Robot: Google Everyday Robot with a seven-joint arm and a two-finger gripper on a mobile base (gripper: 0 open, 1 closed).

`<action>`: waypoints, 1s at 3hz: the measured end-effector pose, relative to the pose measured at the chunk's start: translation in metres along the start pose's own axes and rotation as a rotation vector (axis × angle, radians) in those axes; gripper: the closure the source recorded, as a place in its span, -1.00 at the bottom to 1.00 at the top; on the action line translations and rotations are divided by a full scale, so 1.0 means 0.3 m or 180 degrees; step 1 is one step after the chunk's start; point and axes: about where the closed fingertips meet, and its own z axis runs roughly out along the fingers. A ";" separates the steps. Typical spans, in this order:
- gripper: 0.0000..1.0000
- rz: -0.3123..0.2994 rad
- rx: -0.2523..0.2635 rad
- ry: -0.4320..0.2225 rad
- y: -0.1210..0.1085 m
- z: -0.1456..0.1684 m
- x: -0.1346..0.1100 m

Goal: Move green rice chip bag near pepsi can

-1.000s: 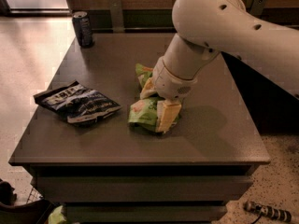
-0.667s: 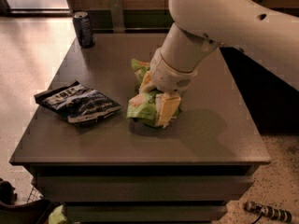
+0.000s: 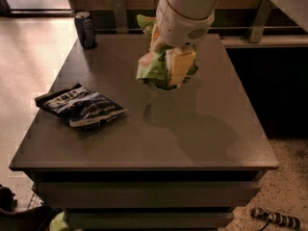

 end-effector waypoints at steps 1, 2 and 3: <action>1.00 -0.0049 0.0195 0.0039 -0.144 -0.065 0.073; 1.00 -0.0169 0.0226 -0.0145 -0.285 -0.019 0.116; 1.00 -0.0139 0.0443 -0.0184 -0.359 -0.076 0.137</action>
Offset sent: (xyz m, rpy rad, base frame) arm 0.1601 0.0129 0.0661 0.1644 -0.0875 0.1390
